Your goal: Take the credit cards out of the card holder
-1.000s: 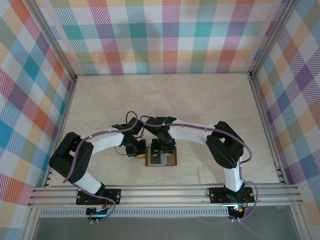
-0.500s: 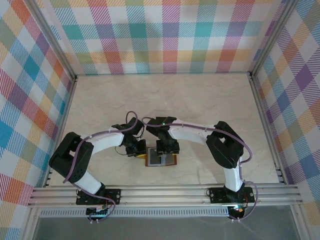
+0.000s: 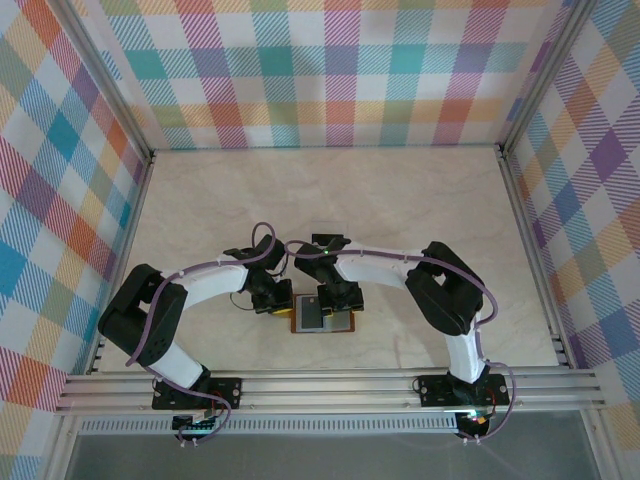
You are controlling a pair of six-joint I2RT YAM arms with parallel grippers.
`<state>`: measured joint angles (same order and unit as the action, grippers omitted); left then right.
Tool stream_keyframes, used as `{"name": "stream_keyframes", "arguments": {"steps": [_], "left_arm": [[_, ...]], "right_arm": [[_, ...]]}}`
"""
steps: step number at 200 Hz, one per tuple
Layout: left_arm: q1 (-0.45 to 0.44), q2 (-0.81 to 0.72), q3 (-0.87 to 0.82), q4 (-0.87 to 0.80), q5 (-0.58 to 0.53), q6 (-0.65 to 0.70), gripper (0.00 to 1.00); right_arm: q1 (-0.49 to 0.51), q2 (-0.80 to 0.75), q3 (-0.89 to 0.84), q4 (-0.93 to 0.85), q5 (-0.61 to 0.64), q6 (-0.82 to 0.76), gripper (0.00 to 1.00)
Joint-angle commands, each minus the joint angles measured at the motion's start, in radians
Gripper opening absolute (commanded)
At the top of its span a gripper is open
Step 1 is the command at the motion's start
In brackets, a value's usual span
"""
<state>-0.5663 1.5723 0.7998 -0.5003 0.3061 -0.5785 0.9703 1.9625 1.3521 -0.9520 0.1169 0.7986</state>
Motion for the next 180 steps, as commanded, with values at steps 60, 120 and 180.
{"name": "stream_keyframes", "arguments": {"steps": [60, 120, 180], "left_arm": [[-0.026, -0.059, 0.074, -0.090, 0.019, -0.008, 0.11], [-0.081, -0.028, 0.096, -0.037, 0.043, -0.056, 0.08], [-0.109, 0.020, 0.084, 0.031, 0.072, -0.092, 0.05]], "right_arm": [[0.007, -0.125, 0.012, -0.003, -0.032, -0.020, 0.55], [-0.037, -0.195, -0.092, 0.249, -0.241, 0.001, 0.30], [-0.099, -0.205, -0.238, 0.503, -0.416, 0.062, 0.15]]}}
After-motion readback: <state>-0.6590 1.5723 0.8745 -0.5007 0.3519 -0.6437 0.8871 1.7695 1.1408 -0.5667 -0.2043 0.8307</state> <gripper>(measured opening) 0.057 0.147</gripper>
